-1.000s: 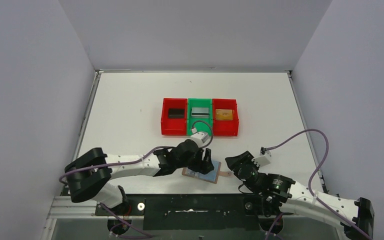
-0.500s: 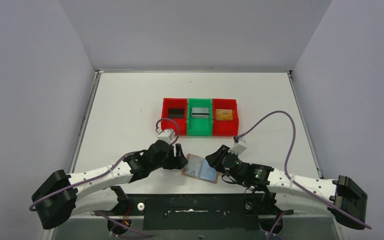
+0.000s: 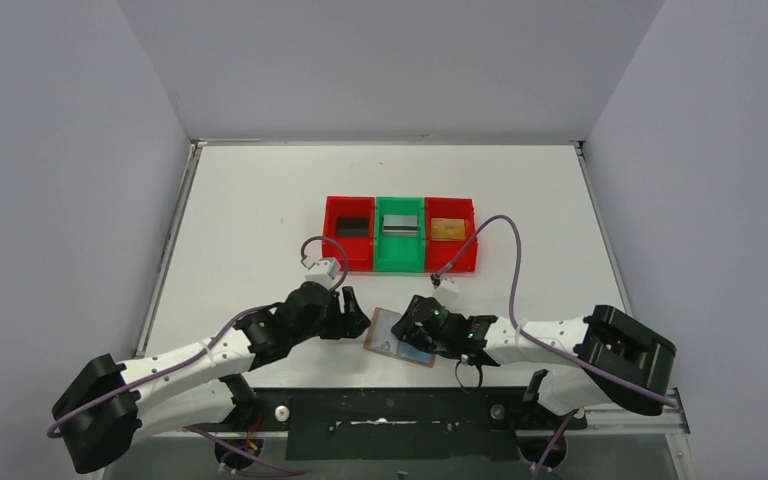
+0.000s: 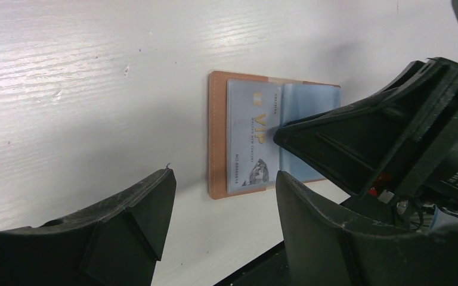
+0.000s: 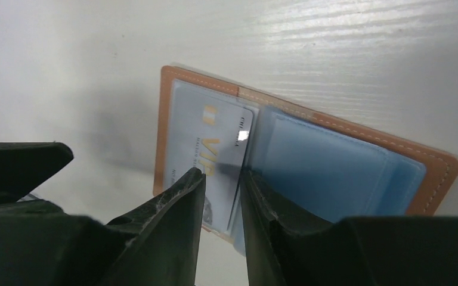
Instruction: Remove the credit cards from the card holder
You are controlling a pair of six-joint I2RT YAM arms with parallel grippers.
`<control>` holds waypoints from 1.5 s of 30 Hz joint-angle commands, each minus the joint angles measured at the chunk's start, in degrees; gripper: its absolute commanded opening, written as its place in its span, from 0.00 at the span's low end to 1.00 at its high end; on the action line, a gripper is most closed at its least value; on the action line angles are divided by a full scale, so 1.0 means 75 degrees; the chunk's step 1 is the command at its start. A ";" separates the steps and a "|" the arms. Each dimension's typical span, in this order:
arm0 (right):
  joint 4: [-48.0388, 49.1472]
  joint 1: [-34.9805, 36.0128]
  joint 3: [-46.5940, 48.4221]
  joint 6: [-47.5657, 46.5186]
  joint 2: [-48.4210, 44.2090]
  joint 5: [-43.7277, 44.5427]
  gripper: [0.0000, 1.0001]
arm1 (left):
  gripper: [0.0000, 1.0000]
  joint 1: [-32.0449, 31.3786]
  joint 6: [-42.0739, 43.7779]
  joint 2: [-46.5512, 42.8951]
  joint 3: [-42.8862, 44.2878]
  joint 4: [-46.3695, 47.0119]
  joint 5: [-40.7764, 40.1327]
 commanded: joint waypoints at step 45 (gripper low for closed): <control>-0.0801 -0.0395 -0.0443 0.0640 -0.1524 0.0385 0.33 | 0.42 -0.0296 0.1011 0.3308 0.1664 0.1911 0.1821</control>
